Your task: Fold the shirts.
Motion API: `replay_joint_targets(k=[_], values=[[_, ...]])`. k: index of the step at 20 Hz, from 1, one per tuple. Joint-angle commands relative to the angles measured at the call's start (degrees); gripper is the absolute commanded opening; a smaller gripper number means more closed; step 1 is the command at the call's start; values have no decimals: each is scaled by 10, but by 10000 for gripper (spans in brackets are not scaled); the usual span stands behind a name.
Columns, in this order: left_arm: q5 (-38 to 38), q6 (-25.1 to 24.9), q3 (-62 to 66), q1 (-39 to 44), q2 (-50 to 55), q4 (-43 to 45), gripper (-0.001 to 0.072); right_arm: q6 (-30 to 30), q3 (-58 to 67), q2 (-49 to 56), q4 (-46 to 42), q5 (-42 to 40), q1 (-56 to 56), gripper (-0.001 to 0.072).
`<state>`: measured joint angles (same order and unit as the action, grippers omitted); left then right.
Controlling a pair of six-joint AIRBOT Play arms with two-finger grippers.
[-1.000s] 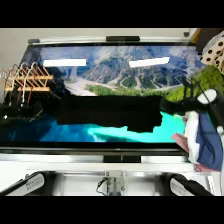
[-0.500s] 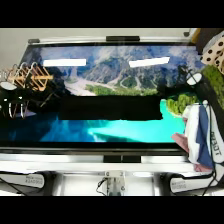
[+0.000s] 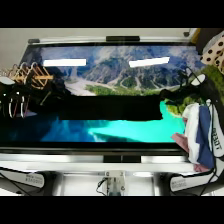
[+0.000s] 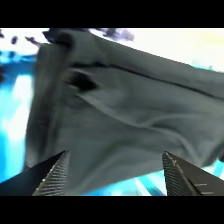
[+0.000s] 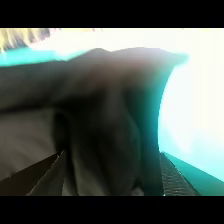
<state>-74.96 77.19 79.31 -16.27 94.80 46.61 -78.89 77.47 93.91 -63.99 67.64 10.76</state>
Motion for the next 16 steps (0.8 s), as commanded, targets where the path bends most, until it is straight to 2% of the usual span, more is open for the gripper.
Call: replay_joint_targets(k=[1, 3, 5, 11, 16], values=[[-31, 0, 15, 7, -20, -8, 719, 44, 1, 21, 31, 48, 10, 700], [-31, 0, 15, 14, -28, -8, 720, 79, 1, 34, 83, 53, 5, 700], [-31, 0, 15, 18, -30, -8, 719, 92, 1, 35, 91, 57, 1, 700], [-33, 0, 15, 20, -30, -8, 720, 29, 1, 36, -9, 40, 1, 700], [-33, 0, 15, 20, -30, -8, 719, 48, 1, 30, 43, 58, 2, 700]])
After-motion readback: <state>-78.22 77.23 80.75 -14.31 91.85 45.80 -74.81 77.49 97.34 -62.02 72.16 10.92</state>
